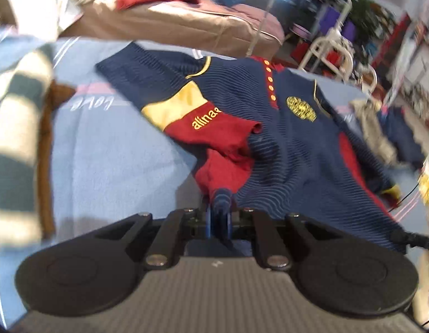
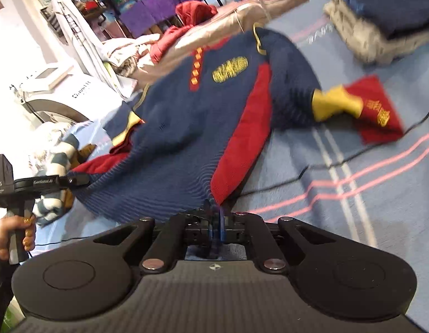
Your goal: Fold small clothes
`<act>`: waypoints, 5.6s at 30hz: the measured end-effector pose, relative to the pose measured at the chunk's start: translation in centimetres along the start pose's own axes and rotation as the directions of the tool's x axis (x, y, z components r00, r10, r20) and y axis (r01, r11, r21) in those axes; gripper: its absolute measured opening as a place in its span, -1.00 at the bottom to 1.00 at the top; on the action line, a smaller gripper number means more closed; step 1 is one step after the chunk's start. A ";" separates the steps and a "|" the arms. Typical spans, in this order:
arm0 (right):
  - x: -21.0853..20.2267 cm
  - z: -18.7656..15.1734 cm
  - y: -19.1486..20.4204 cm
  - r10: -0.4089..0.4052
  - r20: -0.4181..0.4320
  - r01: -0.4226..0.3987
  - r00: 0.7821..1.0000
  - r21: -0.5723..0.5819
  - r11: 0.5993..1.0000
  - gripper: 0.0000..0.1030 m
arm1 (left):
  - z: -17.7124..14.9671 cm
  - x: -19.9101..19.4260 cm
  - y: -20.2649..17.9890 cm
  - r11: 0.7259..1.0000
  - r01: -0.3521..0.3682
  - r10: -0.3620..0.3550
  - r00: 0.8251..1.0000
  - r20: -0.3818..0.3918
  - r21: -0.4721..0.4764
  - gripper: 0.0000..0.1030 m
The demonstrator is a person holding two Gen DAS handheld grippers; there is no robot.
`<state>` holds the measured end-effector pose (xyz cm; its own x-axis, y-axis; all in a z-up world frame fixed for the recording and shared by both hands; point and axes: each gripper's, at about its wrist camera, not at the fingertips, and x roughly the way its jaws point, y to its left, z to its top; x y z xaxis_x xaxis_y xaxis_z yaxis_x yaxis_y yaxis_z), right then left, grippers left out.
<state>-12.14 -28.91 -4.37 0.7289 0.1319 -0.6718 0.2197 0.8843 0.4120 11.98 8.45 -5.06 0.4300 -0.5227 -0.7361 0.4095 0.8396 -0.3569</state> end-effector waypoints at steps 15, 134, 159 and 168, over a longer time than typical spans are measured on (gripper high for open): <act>-2.6 -0.5 -2.3 -0.049 -0.006 0.049 0.999 0.027 0.998 0.74 | -9.1 -4.1 1.0 0.985 -0.023 0.018 0.999 -0.033 -0.172 0.07; -1.1 -1.9 1.8 0.067 0.060 -0.069 0.996 0.043 0.997 0.71 | -7.6 2.2 -8.3 0.989 0.083 -0.098 0.988 -0.122 -0.123 0.99; -0.6 -2.0 0.7 0.064 0.054 -0.066 0.997 0.029 0.997 0.82 | -6.6 -0.5 -20.2 0.688 0.423 -0.164 0.882 -0.442 0.589 -0.58; 6.7 1.9 11.4 0.327 -0.206 -0.386 0.922 -0.525 0.758 1.00 | -6.9 1.9 -14.8 0.897 0.191 -0.079 0.957 -0.278 0.399 0.71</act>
<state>-3.48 -18.82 -3.02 0.6104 0.5028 -0.6121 -0.4554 0.8550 0.2482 1.16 -3.93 -5.14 0.1551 -0.5259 -0.8363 0.7705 0.5942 -0.2308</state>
